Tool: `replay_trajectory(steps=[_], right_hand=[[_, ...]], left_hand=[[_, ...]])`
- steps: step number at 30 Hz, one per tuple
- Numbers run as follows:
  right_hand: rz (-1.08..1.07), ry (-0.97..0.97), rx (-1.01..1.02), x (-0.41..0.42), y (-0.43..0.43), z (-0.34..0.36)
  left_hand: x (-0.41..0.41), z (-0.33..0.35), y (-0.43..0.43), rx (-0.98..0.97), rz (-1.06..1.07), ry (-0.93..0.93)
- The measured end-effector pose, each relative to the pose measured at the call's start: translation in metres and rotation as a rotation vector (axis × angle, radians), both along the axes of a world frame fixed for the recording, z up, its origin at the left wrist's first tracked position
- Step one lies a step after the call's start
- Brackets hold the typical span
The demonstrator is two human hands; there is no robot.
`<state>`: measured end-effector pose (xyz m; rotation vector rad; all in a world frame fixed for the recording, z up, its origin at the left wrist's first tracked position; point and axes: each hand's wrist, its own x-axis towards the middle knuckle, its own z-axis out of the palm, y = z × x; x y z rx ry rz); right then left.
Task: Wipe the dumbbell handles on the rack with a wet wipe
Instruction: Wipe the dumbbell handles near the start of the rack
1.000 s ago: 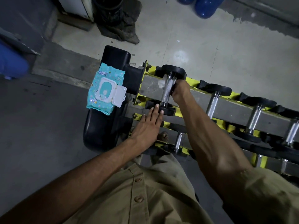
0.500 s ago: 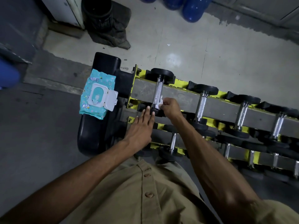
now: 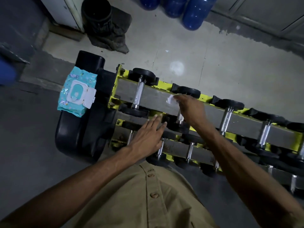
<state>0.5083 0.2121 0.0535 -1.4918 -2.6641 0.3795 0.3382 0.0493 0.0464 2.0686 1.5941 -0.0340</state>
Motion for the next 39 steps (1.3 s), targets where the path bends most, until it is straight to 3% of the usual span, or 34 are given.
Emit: replay_trajectory(steps=[3, 6, 9, 13, 18, 22, 25, 30, 35, 39], right_hand=[[0.324, -0.295, 0.008, 0.043, 0.011, -0.011], [0.63, -0.299, -0.153, 0.065, -0.003, -0.031], [0.908, -0.301, -0.107, 0.062, 0.011, -0.031], [0.661, -0.229, 0.014, 0.058, 0.06, -0.029], [0.875, -0.261, -0.144, 0.058, 0.012, -0.041], [0.896, -0.124, 0.012, 0.073, 0.012, -0.046], [0.758, -0.012, -0.053, 0.084, 0.0, -0.055], [0.171, 0.262, -0.258, 0.092, -0.027, -0.075], [-0.198, 0.232, -0.424, 0.094, -0.034, -0.095], [-0.566, 0.605, -0.726, 0.071, -0.006, -0.09]], left_hand=[[0.046, -0.006, -0.001, -0.081, 0.006, 0.0], [0.084, -0.012, -0.007, -0.161, 0.049, 0.024], [0.107, -0.012, -0.016, -0.224, 0.137, 0.037], [0.124, -0.013, -0.018, -0.229, 0.238, 0.065], [0.134, -0.014, -0.018, -0.228, 0.291, 0.097], [0.136, -0.012, -0.019, -0.24, 0.322, 0.097], [0.138, -0.011, -0.017, -0.247, 0.317, 0.099], [0.139, -0.008, -0.012, -0.259, 0.323, 0.111], [0.129, -0.007, -0.001, -0.172, 0.257, 0.115], [0.117, -0.005, 0.005, -0.186, 0.187, 0.144]])
